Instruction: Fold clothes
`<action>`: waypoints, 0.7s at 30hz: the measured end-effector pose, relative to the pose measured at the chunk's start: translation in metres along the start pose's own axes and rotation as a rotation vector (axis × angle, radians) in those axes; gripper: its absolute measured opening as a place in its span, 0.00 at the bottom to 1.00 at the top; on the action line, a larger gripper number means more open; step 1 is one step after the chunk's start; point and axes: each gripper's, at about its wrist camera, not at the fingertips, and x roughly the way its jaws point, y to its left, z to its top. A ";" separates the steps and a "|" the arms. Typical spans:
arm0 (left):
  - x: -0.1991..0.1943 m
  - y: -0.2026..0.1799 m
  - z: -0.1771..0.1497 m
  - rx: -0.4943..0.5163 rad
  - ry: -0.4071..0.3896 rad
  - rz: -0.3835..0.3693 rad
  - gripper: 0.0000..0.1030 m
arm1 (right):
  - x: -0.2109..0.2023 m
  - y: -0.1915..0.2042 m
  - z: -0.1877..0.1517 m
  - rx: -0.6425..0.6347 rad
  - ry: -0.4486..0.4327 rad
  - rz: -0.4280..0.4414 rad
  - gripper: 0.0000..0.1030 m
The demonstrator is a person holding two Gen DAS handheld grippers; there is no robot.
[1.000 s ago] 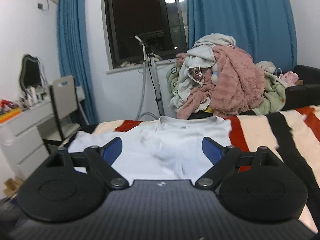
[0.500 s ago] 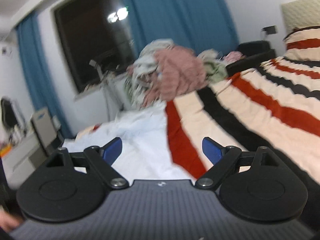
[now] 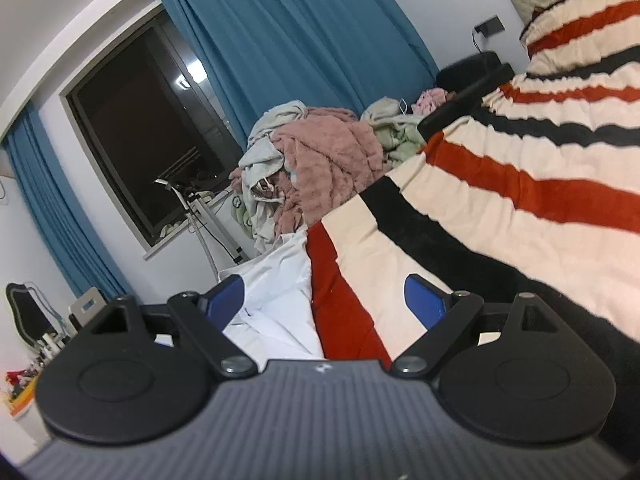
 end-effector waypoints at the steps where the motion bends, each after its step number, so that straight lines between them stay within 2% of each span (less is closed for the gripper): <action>1: 0.006 0.005 -0.001 -0.030 0.013 -0.011 0.26 | 0.001 -0.001 -0.001 0.006 0.007 0.002 0.86; 3: 0.016 0.012 0.002 -0.076 0.024 -0.036 0.27 | 0.004 -0.003 -0.003 0.012 0.019 0.007 0.86; 5: 0.019 0.016 0.003 -0.100 0.011 -0.066 0.22 | 0.007 -0.003 -0.004 0.004 0.027 0.002 0.86; 6: 0.018 0.016 0.003 -0.101 -0.002 -0.080 0.06 | 0.009 -0.004 -0.005 0.004 0.030 0.000 0.86; 7: 0.014 0.016 0.003 -0.092 -0.015 -0.091 0.01 | 0.010 -0.005 -0.005 0.010 0.031 0.000 0.86; 11: -0.016 0.014 0.006 -0.090 -0.074 -0.123 0.00 | 0.007 -0.011 -0.002 0.039 0.015 0.003 0.86; 15: -0.071 0.016 0.007 -0.141 -0.113 -0.140 0.00 | 0.006 -0.008 -0.003 0.019 0.017 0.016 0.86; 18: -0.112 0.026 0.004 -0.189 -0.125 -0.121 0.00 | 0.005 0.000 -0.005 -0.025 0.022 0.037 0.86; 21: -0.142 0.052 -0.006 -0.289 -0.111 -0.074 0.00 | 0.008 0.010 -0.009 -0.077 0.054 0.048 0.86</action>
